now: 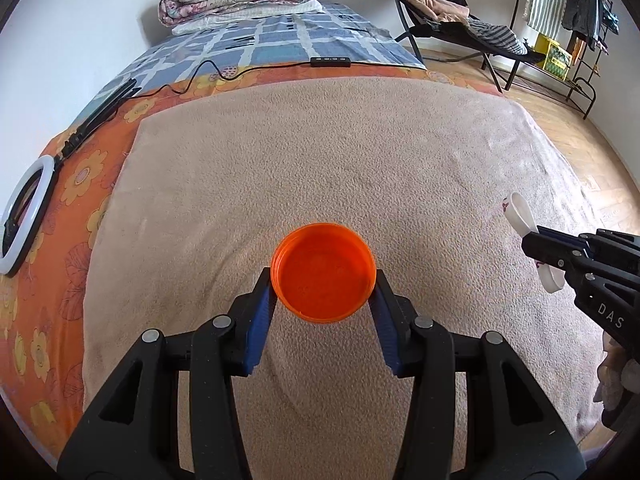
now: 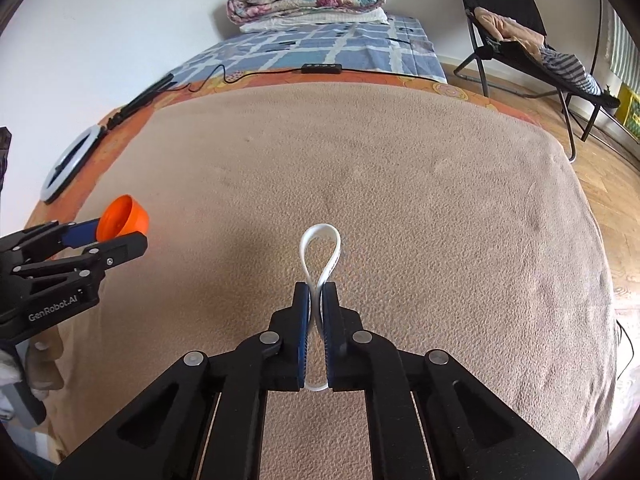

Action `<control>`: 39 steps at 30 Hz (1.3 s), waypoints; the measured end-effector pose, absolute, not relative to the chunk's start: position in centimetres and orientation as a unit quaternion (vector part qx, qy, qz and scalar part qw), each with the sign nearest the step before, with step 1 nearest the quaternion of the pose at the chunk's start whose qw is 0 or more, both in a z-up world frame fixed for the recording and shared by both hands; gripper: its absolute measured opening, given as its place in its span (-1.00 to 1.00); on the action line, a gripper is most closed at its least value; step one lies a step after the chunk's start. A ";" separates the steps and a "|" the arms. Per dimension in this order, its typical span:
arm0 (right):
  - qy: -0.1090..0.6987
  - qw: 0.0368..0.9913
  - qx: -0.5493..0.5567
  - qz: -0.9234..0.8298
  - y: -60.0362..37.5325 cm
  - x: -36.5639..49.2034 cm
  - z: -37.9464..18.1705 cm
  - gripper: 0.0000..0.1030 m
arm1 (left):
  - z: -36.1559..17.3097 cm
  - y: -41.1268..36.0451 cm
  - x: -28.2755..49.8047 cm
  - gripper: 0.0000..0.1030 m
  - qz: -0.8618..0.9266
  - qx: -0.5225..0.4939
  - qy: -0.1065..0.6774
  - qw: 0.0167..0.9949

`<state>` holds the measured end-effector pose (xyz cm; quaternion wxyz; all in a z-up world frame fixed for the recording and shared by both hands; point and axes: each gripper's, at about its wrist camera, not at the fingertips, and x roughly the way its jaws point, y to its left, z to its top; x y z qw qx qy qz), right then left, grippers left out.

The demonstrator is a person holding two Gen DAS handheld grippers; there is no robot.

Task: Collect trash
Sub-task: 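Grasp the orange cap with the left tool while the right tool grasps the white wristband, then carry the orange cap and white wristband over the blue basket and open both tools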

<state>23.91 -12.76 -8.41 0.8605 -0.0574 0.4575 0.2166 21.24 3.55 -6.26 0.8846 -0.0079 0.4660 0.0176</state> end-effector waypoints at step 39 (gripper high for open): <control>0.423 0.843 -0.100 0.317 -15.2 1.3 -2.9 -0.90 | -1.9 -2.1 -4.6 -0.08 -0.044 0.023 0.447 0.893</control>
